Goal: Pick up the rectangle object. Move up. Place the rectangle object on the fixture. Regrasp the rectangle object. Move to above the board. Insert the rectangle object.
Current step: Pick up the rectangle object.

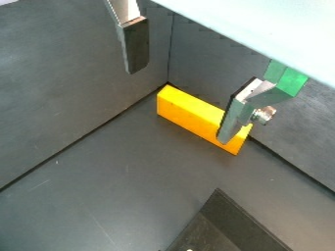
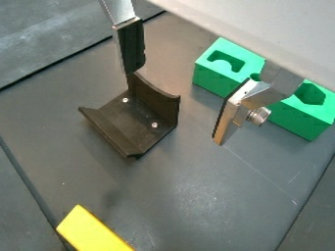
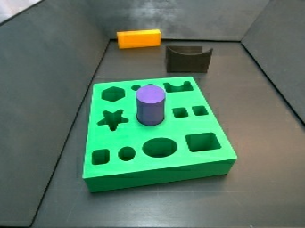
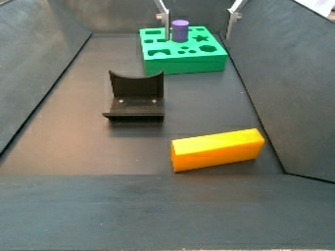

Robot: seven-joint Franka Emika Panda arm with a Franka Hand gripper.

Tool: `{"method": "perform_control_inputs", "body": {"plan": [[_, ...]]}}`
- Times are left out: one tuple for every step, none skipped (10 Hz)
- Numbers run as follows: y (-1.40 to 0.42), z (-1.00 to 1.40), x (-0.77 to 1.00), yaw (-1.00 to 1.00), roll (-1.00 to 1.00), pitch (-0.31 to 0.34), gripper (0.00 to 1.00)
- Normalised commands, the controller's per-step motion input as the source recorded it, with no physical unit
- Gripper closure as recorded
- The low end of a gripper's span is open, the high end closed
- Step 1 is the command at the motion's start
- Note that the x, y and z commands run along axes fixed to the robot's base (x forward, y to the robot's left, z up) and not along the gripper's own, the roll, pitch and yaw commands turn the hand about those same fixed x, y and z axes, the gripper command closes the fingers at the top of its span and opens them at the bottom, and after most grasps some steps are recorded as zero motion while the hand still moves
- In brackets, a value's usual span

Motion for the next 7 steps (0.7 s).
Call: {"method": "perform_control_inputs", "body": {"plan": [[0.23,0.00,0.33,-0.38,-0.12,0.049,0.00],[0.00,-0.20,0.16,-0.95,-0.08,0.000,0.00],[0.00,-0.31,0.00,-1.00,-0.02,0.000,0.00],[0.00,-0.32,0.00,-1.00,-0.02,0.000,0.00],[0.00,-0.33,0.00,-1.00,-0.02,0.000,0.00],[0.00,-0.33,0.00,-1.00,0.00,0.000,0.00],[0.00,-0.31,0.00,-1.00,0.00,0.000,0.00]]}}
